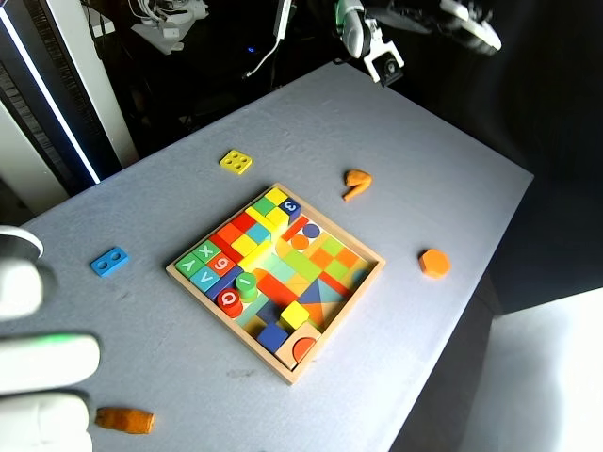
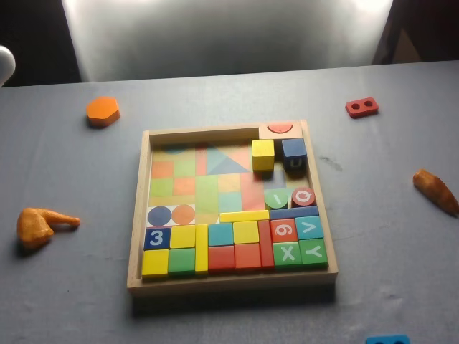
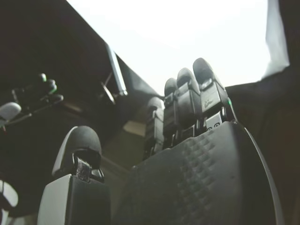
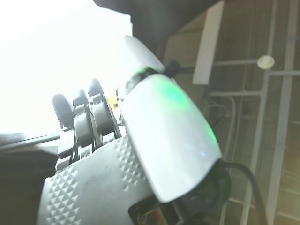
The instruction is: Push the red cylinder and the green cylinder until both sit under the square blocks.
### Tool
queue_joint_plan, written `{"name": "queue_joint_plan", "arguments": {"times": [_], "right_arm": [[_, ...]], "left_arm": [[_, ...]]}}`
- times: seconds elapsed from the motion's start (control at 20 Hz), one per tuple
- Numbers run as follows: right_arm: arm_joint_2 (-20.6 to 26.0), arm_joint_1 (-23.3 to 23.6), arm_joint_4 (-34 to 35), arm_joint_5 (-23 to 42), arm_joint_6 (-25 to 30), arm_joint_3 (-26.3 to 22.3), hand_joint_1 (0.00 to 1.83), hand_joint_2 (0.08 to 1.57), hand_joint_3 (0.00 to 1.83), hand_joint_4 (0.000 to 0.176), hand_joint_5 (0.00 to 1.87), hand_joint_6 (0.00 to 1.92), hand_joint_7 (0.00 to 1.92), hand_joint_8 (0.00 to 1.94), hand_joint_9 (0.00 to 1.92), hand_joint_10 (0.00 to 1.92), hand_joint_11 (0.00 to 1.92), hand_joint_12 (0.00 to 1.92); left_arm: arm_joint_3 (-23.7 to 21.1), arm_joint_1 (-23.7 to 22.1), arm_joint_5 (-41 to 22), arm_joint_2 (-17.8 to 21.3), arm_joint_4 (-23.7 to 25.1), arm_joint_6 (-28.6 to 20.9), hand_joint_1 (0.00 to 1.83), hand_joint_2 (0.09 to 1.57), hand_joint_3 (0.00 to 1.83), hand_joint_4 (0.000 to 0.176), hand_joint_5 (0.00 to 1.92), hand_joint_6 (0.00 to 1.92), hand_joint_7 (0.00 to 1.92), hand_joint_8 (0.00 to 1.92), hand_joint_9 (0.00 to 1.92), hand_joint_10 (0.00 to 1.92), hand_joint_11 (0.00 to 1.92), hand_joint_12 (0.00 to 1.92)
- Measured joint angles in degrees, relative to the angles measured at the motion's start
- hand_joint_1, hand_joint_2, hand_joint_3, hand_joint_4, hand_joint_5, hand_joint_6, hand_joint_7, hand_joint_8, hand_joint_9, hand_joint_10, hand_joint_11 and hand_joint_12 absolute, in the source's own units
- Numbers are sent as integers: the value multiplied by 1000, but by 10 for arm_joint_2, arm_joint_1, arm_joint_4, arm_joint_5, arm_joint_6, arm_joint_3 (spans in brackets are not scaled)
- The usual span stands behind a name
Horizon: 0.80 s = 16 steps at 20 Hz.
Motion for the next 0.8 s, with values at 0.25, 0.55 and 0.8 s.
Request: {"name": "queue_joint_plan", "arguments": {"times": [0.25, 0.55, 0.8], "right_arm": [[17, -72, 75, 42, -2, -17, 3, 1453, 19, 27, 0, 0, 50, 5, 85, 9, 0, 476], [34, -88, 92, 95, -27, -33, 119, 1318, 0, 126, 40, 8, 125, 9, 204, 42, 0, 803], [68, -131, 103, 151, -56, -73, 255, 1435, 31, 66, 377, 174, 331, 74, 438, 139, 0, 1144]], "left_arm": [[-2, -14, -4, 5, 17, 3, 274, 1209, 0, 103, 15, 4, 50, 3, 149, 5, 48, 271], [-19, -57, -9, 31, 95, 33, 320, 1219, 0, 88, 470, 57, 454, 14, 353, 19, 0, 652], [-28, -94, -14, 47, 128, 54, 339, 1480, 13, 0, 831, 150, 737, 18, 661, 49, 68, 1139]]}}
